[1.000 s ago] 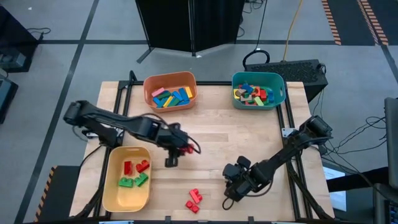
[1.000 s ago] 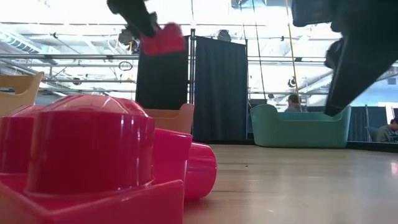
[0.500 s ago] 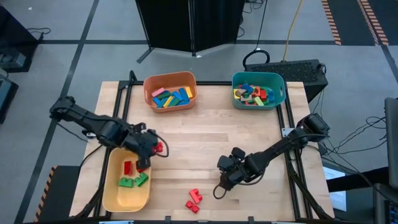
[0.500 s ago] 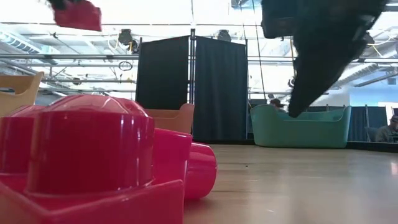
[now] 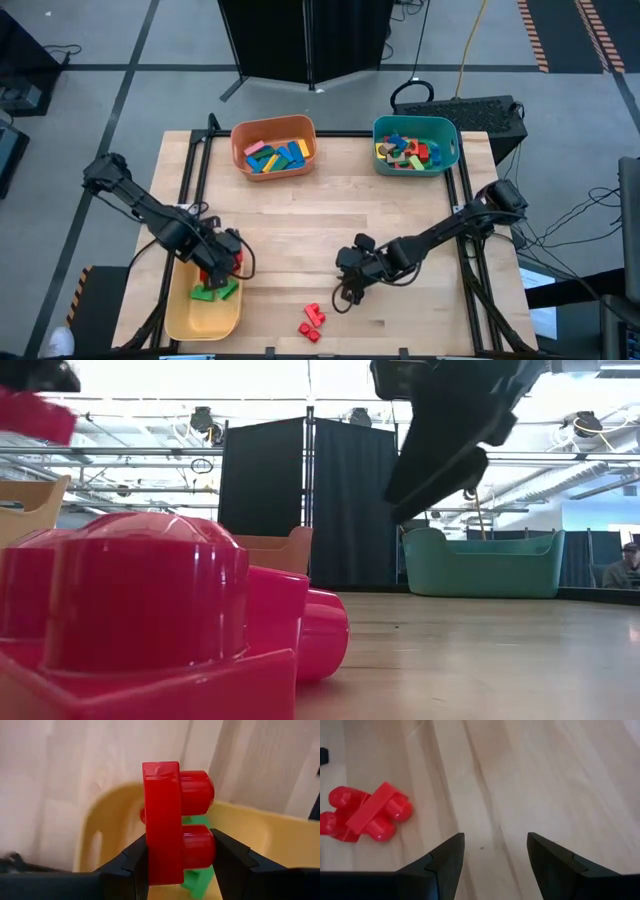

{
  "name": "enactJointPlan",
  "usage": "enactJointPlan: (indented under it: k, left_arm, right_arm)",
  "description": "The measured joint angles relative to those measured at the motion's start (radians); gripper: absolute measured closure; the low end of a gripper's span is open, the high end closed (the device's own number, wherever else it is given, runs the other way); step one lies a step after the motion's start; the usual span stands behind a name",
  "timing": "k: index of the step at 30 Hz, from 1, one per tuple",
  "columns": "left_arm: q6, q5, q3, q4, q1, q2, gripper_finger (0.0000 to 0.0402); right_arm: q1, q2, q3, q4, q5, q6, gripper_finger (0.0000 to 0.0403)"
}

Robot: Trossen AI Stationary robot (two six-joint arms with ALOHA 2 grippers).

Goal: Sort blocks by size
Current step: Put the red game piece into the yellow bin

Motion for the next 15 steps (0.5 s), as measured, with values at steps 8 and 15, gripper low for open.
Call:
enactJointPlan:
  k: [8, 15]
  left_arm:
    - [-0.11, 0.075, -0.116, 0.087, -0.073, -0.001, 0.024]
    - [-0.228, 0.061, -0.186, 0.14, -0.131, 0.0, 0.022]
  right_arm:
    - [-0.019, 0.0, 0.0, 0.037, -0.007, -0.023, 0.0195]
    - [0.0, 0.021, 0.0, 0.21, -0.143, -0.196, 0.0184]
